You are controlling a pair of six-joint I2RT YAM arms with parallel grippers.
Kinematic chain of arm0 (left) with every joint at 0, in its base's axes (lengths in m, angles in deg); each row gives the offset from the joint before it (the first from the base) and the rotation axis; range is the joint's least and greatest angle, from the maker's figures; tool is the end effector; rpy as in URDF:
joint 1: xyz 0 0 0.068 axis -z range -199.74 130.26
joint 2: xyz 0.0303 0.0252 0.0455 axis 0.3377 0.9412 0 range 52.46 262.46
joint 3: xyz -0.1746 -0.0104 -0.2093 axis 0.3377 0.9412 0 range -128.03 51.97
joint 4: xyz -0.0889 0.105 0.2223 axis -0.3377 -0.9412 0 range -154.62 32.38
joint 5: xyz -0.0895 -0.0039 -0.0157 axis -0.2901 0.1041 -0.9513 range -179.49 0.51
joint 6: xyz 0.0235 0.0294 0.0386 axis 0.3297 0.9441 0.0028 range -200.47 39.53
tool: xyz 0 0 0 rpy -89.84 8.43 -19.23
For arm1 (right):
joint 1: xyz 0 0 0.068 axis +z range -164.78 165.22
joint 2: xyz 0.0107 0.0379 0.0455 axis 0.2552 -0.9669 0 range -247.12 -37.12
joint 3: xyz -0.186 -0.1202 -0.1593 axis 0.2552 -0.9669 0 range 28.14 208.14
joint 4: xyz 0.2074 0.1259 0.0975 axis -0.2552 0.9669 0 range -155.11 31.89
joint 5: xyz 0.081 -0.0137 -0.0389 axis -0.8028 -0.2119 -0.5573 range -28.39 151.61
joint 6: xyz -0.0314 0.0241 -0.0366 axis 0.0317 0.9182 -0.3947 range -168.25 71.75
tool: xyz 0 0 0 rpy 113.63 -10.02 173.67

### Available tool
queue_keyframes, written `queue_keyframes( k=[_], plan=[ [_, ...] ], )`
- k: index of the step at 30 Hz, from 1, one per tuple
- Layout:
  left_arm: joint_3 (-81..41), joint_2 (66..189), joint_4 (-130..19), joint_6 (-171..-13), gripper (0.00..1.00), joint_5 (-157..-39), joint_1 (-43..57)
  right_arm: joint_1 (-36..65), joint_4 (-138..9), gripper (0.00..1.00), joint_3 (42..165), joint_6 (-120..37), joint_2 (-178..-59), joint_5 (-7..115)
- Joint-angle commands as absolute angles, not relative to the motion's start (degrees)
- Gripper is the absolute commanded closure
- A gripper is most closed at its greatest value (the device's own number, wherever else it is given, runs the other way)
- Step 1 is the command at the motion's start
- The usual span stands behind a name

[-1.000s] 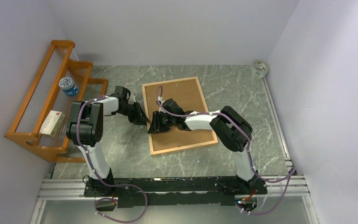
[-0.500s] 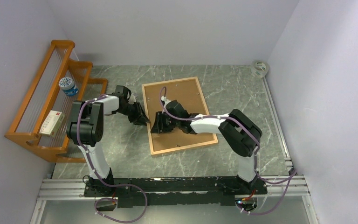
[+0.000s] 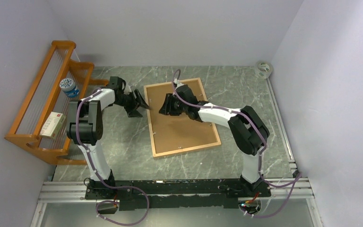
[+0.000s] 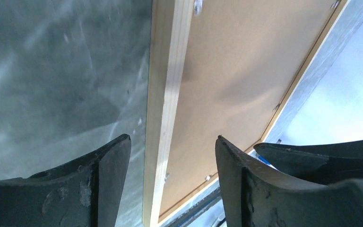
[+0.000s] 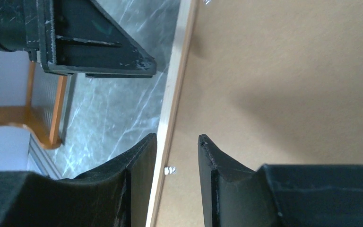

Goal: Put the photo into the frame
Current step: Install the photo frame at the center of the board.

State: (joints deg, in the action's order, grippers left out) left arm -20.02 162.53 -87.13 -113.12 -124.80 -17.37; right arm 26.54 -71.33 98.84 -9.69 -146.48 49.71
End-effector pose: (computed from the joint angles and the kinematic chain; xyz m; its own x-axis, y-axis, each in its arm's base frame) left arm 0.3786 -0.0361 0.1622 -0.9148 -0.4026 -0.0327 -0.2845 0.6995 -0.6556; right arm 0.3166 0.2883 0.1979 -0.7993 0.1095 -0.5909 -0.3563 0.7055 0.6127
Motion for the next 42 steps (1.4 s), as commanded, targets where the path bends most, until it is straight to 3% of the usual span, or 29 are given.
queue_keyframes(
  k=[1, 5, 14, 18, 28, 42],
  plan=[
    [-26.79, 166.50, -85.81, -112.99, 0.28, -125.08, -18.69, 23.52, -69.70, 0.59, 103.85, -10.86, -149.09, 48.50],
    [-33.62, 172.02, -84.79, -112.70, 0.30, -123.95, -18.81, 22.07, -69.92, 0.58, 107.34, -11.55, -152.26, 45.48],
    [-41.54, 180.17, -83.03, -112.43, 0.68, -123.81, -18.81, 20.56, -67.51, 0.61, 120.79, -11.50, -164.27, 41.41],
    [-42.49, 182.07, -83.66, -111.28, 0.78, -125.04, -18.75, 20.46, -68.58, 0.62, 125.50, -10.10, -168.83, 40.41],
    [-39.70, 183.14, -84.37, -108.28, 0.90, -128.81, -16.58, 19.80, -68.97, 0.65, 133.30, -6.44, -175.64, 42.80],
    [-41.84, 184.39, -89.35, -103.18, 0.92, -124.09, -16.40, 19.31, -65.29, 0.64, 143.79, -4.95, -184.23, 34.39]
  ],
)
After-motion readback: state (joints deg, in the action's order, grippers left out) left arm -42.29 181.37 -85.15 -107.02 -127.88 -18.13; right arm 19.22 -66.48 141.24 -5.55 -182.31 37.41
